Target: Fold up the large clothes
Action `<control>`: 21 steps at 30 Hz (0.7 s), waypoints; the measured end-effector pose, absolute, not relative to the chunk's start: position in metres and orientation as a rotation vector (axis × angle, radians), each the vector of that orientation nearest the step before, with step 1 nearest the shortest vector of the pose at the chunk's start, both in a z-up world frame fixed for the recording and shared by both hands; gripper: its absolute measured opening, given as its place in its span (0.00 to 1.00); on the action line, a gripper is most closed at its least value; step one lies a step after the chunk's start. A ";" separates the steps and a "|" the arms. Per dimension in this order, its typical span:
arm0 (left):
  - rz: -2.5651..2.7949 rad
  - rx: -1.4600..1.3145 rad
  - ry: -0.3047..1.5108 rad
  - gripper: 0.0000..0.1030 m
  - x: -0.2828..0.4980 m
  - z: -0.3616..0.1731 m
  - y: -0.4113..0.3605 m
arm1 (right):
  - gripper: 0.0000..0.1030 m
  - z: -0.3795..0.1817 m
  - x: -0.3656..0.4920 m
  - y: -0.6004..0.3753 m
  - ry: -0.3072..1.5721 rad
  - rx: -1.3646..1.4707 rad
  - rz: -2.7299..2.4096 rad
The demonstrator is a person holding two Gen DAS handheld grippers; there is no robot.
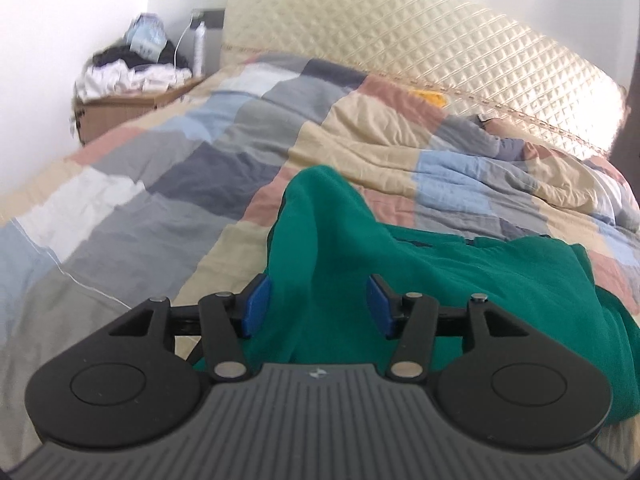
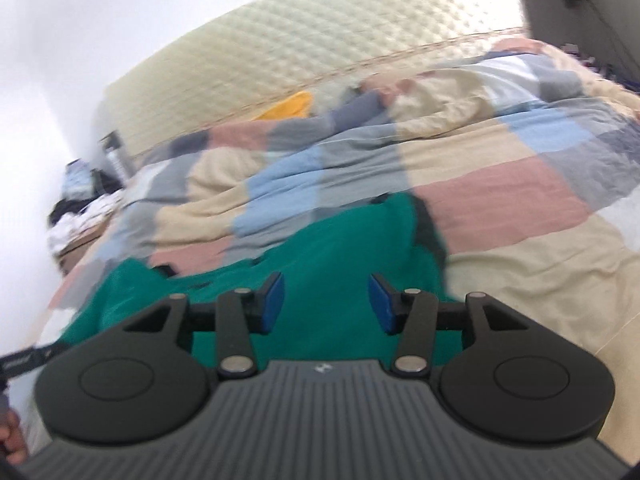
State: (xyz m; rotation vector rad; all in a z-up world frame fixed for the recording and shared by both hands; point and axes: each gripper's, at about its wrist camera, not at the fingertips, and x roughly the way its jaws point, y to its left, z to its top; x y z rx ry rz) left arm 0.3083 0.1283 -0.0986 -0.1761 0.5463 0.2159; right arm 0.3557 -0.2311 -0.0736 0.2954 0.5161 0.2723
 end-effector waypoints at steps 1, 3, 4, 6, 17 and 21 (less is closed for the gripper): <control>0.210 -0.163 0.536 0.57 0.304 -0.096 0.124 | 0.49 -0.074 0.351 -0.225 0.523 0.286 0.294; 0.187 -0.160 0.515 0.58 0.295 -0.091 0.115 | 0.49 -0.076 0.343 -0.213 0.537 0.260 0.333; 0.176 -0.160 0.506 0.58 0.291 -0.089 0.111 | 0.49 -0.077 0.342 -0.208 0.543 0.247 0.352; 0.138 -0.161 0.500 0.58 0.287 -0.088 0.103 | 0.49 -0.079 0.340 -0.197 0.554 0.216 0.381; 0.030 -0.143 0.661 0.58 0.321 -0.146 0.070 | 0.49 -0.113 0.360 -0.165 0.628 0.158 0.430; 0.028 -0.176 0.680 0.59 0.329 -0.159 0.072 | 0.49 -0.124 0.365 -0.164 0.655 0.149 0.437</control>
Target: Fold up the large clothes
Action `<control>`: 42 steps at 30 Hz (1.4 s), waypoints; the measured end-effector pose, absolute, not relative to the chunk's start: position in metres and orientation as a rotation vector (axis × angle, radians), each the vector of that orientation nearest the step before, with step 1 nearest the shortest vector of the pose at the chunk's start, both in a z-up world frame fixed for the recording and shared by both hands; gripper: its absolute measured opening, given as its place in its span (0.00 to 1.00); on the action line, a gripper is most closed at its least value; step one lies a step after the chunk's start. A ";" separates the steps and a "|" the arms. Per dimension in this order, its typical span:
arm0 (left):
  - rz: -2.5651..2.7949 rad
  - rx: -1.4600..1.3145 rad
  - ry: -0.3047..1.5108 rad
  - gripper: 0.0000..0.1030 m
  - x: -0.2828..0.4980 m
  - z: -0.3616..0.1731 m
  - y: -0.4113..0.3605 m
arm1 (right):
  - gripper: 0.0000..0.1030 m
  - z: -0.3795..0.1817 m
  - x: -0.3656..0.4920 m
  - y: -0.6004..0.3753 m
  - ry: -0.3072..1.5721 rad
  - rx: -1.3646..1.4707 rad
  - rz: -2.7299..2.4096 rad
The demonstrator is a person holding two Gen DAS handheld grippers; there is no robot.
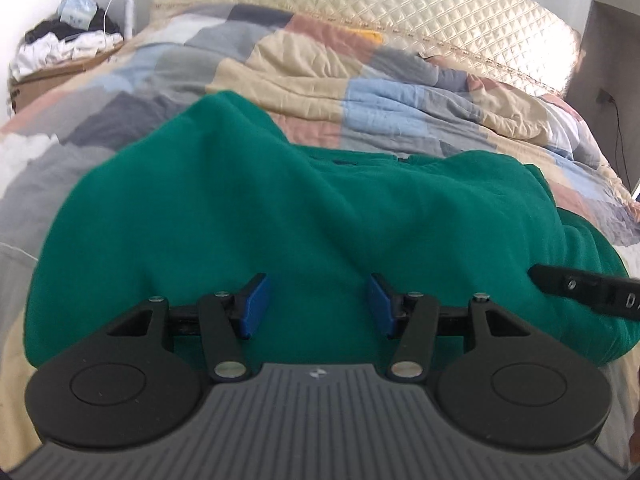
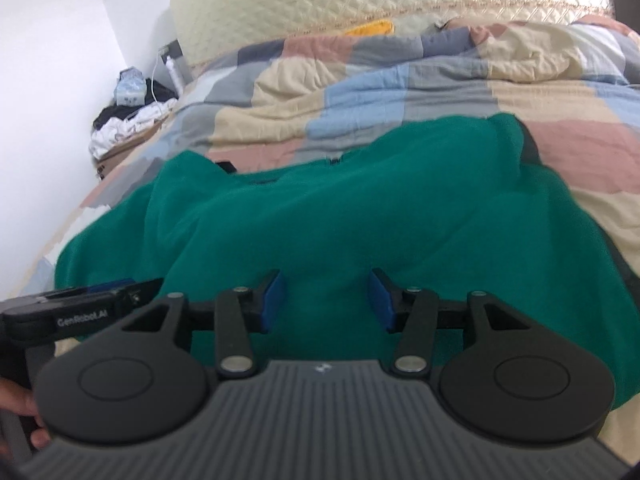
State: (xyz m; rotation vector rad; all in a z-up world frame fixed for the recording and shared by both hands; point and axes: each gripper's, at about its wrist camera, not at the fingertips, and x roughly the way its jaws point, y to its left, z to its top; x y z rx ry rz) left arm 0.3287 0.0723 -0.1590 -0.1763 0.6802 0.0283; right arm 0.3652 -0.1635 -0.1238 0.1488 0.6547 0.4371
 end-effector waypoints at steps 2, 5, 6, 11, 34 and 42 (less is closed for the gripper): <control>0.026 -0.201 0.677 0.59 0.325 -0.158 0.076 | 0.49 -0.125 0.364 -0.164 0.654 0.158 0.436; 0.032 -0.248 0.660 0.59 0.312 -0.150 0.084 | 0.49 -0.119 0.358 -0.171 0.666 0.212 0.428; 0.036 -0.267 0.653 0.59 0.307 -0.145 0.087 | 0.49 -0.116 0.355 -0.175 0.670 0.238 0.428; 0.043 -0.368 0.640 0.63 0.271 -0.123 0.097 | 0.50 -0.109 0.337 -0.210 0.719 0.479 0.402; 0.117 -1.312 0.714 0.73 0.247 -0.218 0.178 | 0.85 -0.192 0.321 -0.262 0.897 1.236 0.244; 0.099 -1.398 0.618 0.72 0.263 -0.238 0.183 | 0.79 -0.198 0.348 -0.248 0.856 1.204 0.253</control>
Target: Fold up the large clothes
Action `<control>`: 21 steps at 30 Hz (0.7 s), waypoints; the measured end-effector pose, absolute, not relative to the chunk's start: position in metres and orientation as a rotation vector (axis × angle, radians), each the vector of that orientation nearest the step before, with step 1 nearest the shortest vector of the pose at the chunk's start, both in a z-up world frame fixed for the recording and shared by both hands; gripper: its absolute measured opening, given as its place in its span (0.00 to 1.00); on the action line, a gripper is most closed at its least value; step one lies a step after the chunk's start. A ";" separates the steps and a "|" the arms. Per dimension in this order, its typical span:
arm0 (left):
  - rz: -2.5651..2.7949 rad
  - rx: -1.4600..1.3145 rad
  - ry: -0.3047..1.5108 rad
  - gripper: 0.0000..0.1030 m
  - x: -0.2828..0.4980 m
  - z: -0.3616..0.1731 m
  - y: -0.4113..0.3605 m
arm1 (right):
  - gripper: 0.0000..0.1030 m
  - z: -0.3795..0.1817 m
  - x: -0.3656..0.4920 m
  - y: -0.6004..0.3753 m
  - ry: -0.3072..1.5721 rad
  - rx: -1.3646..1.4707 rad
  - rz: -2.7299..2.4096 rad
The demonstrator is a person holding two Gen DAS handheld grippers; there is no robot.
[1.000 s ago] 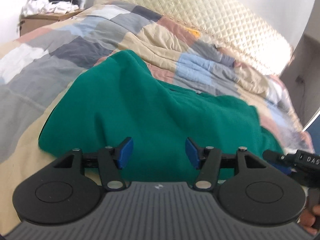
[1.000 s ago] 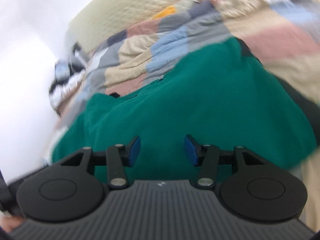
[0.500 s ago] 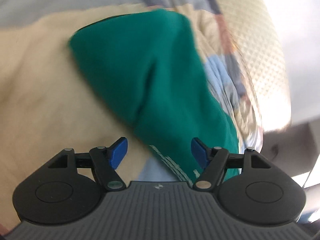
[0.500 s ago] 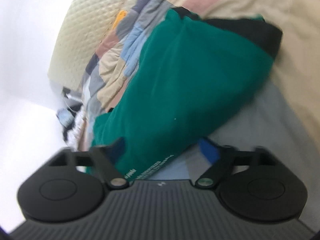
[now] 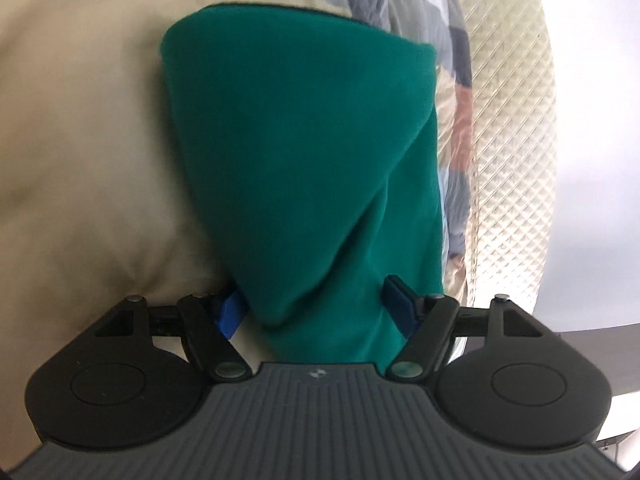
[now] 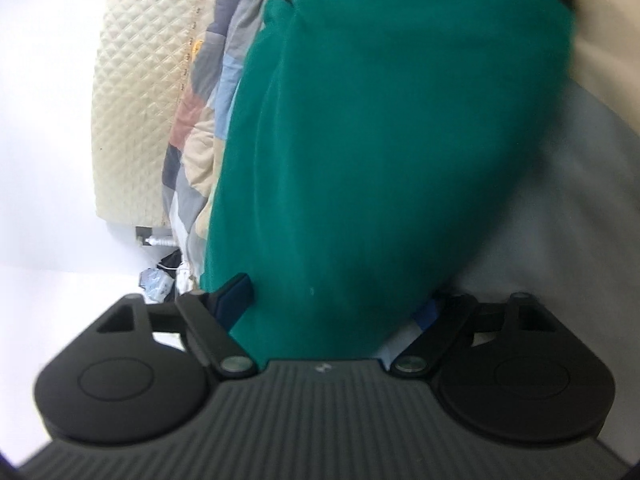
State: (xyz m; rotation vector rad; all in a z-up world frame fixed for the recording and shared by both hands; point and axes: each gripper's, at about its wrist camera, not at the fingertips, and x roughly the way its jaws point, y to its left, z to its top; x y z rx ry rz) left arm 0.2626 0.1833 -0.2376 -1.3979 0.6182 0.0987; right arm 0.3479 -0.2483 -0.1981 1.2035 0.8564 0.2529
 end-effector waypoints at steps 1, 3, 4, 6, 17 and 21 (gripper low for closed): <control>0.103 -1.384 0.607 0.71 0.263 -0.238 0.182 | 0.77 -0.198 0.348 -0.247 0.851 1.193 0.251; 0.116 -1.316 0.609 0.56 0.267 -0.235 0.179 | 0.68 -0.194 0.349 -0.246 0.844 1.154 0.252; 0.119 -1.303 0.614 0.54 0.267 -0.236 0.179 | 0.61 -0.189 0.349 -0.245 0.840 1.121 0.256; 0.116 -1.295 0.605 0.44 0.266 -0.233 0.178 | 0.49 -0.180 0.349 -0.244 0.832 1.058 0.264; 0.070 -1.035 0.536 0.21 0.219 -0.171 0.145 | 0.27 -0.131 0.305 -0.251 0.724 0.855 0.277; 0.036 -1.042 0.523 0.21 0.194 -0.151 0.142 | 0.25 -0.106 0.277 -0.260 0.683 0.836 0.299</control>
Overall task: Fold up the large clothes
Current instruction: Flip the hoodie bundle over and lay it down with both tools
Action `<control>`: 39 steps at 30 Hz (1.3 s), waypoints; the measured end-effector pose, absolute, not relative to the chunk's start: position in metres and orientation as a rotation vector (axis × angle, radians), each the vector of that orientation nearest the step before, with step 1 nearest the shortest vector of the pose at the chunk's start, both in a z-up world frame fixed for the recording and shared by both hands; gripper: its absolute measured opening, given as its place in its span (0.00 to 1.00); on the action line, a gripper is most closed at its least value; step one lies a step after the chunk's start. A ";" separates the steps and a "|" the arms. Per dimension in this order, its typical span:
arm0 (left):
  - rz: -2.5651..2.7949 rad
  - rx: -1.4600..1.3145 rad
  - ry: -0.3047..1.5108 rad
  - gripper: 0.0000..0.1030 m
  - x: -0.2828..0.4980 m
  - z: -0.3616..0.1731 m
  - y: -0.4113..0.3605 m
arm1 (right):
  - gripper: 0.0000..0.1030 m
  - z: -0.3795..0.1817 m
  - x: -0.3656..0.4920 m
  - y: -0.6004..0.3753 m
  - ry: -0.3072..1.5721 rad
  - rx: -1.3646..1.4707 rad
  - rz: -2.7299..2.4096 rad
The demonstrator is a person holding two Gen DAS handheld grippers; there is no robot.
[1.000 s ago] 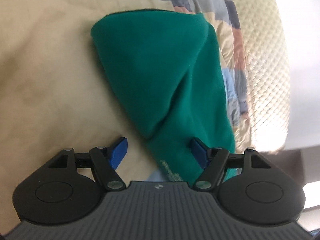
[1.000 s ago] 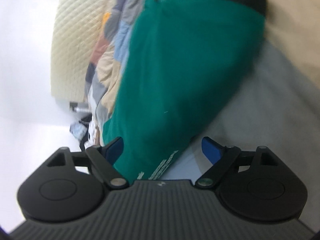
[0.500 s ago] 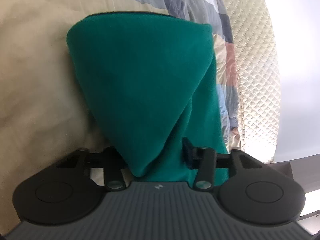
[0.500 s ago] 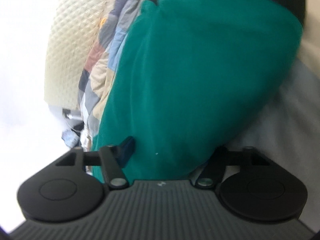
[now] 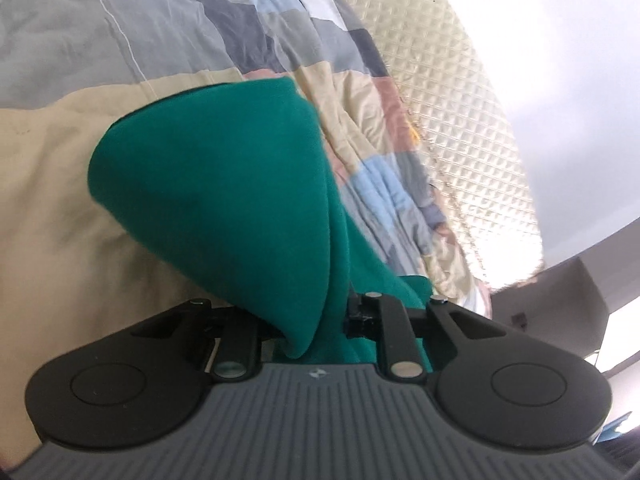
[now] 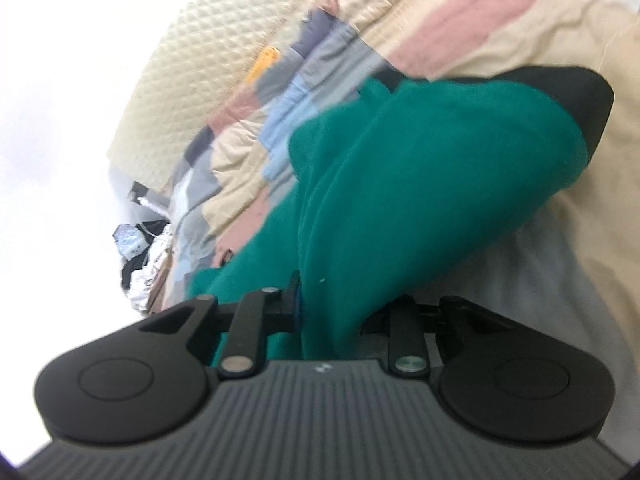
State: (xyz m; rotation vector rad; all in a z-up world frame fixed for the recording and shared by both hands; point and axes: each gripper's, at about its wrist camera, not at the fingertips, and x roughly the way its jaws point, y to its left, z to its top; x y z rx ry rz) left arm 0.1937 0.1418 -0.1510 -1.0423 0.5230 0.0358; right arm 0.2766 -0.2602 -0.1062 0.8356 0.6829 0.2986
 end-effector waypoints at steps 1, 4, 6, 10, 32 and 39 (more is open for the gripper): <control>0.032 -1.043 0.527 0.21 0.190 -0.144 0.141 | 0.24 -0.100 0.269 -0.262 0.679 0.831 0.301; 0.018 -1.014 0.544 0.21 0.160 -0.123 0.136 | 0.21 -0.082 0.248 -0.265 0.654 0.791 0.304; 0.013 -1.002 0.559 0.21 0.146 -0.115 0.132 | 0.19 -0.070 0.229 -0.268 0.629 0.760 0.309; 0.008 -1.028 0.577 0.21 0.117 -0.112 0.130 | 0.18 -0.067 0.202 -0.276 0.626 0.742 0.323; -0.060 -1.041 0.483 0.64 0.261 -0.087 0.153 | 0.30 -0.042 0.332 -0.251 0.607 0.793 0.360; -0.065 -0.949 0.478 0.65 0.342 -0.110 0.158 | 0.31 -0.078 0.400 -0.244 0.583 0.804 0.385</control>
